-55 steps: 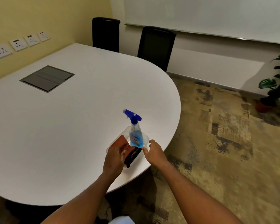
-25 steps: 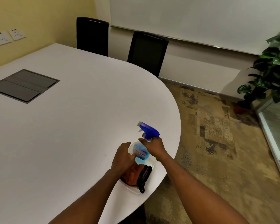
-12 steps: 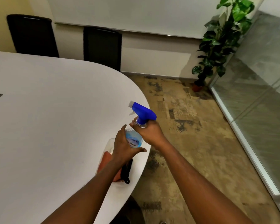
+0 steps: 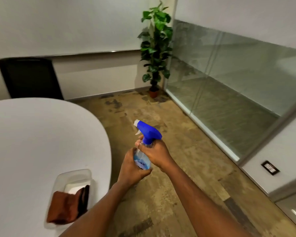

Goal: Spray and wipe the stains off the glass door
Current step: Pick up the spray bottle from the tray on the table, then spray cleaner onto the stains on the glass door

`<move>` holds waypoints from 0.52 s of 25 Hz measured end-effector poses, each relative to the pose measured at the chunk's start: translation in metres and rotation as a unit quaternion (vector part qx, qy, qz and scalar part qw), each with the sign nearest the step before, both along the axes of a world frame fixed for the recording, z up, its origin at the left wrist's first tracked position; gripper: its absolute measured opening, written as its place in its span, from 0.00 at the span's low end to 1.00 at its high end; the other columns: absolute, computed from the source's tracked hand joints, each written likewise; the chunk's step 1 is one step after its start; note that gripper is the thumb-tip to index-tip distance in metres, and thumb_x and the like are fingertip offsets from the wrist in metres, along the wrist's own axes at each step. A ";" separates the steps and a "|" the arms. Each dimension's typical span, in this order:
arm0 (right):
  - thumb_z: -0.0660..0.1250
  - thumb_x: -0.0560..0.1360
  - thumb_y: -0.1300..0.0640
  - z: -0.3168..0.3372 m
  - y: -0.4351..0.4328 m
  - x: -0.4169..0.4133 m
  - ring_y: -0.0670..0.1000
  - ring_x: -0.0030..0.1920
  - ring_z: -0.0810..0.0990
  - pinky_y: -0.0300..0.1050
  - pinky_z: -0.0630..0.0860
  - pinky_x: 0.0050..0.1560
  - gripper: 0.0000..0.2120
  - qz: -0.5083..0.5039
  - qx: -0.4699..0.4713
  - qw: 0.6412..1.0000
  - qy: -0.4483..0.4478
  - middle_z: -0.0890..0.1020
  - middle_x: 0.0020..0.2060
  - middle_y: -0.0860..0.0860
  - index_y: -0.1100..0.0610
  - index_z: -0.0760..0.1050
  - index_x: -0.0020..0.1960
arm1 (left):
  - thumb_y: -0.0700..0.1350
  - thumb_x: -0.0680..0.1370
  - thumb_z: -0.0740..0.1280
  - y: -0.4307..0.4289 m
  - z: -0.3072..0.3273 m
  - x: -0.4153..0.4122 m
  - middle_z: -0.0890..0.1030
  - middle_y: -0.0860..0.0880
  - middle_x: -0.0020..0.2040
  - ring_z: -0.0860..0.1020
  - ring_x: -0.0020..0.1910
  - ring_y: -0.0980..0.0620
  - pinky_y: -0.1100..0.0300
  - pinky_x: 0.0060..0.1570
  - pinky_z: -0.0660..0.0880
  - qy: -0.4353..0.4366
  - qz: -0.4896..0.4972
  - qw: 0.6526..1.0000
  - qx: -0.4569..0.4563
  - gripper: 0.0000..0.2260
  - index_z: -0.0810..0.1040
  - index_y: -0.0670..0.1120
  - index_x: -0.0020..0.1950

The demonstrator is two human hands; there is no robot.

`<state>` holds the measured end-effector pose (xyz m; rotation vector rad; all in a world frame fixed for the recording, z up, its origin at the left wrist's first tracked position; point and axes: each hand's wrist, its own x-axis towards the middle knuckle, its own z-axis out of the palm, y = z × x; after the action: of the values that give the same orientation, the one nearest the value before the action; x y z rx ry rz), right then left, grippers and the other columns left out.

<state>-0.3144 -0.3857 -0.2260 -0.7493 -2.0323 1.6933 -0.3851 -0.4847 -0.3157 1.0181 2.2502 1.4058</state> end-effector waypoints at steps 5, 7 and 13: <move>0.74 0.71 0.56 0.008 0.077 0.131 0.45 0.47 0.84 0.44 0.80 0.53 0.08 -0.071 0.018 0.996 0.051 0.85 0.45 0.48 0.53 0.80 0.50 | 0.50 0.61 0.81 0.092 0.016 0.110 0.77 0.53 0.63 0.77 0.61 0.56 0.54 0.62 0.76 -0.005 -0.116 0.993 -0.006 0.42 0.66 0.48 0.71; 0.73 0.71 0.56 0.009 0.111 0.192 0.47 0.47 0.84 0.44 0.80 0.52 0.07 -0.101 0.033 0.992 0.067 0.85 0.45 0.49 0.51 0.79 0.49 | 0.49 0.60 0.81 0.132 0.020 0.166 0.79 0.56 0.61 0.78 0.59 0.60 0.60 0.59 0.77 -0.016 -0.169 0.985 -0.008 0.39 0.68 0.53 0.68; 0.75 0.70 0.52 0.011 0.187 0.359 0.44 0.37 0.79 0.41 0.77 0.43 0.07 -0.225 0.065 0.970 0.069 0.81 0.34 0.45 0.50 0.77 0.42 | 0.48 0.59 0.82 0.236 0.019 0.322 0.79 0.55 0.57 0.78 0.57 0.62 0.66 0.58 0.76 -0.036 -0.307 0.951 -0.002 0.35 0.69 0.57 0.61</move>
<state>0.0447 -0.1992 -0.2151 -0.9339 -1.6976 1.3044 -0.0630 -0.2490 -0.2965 1.4708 1.6587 1.1301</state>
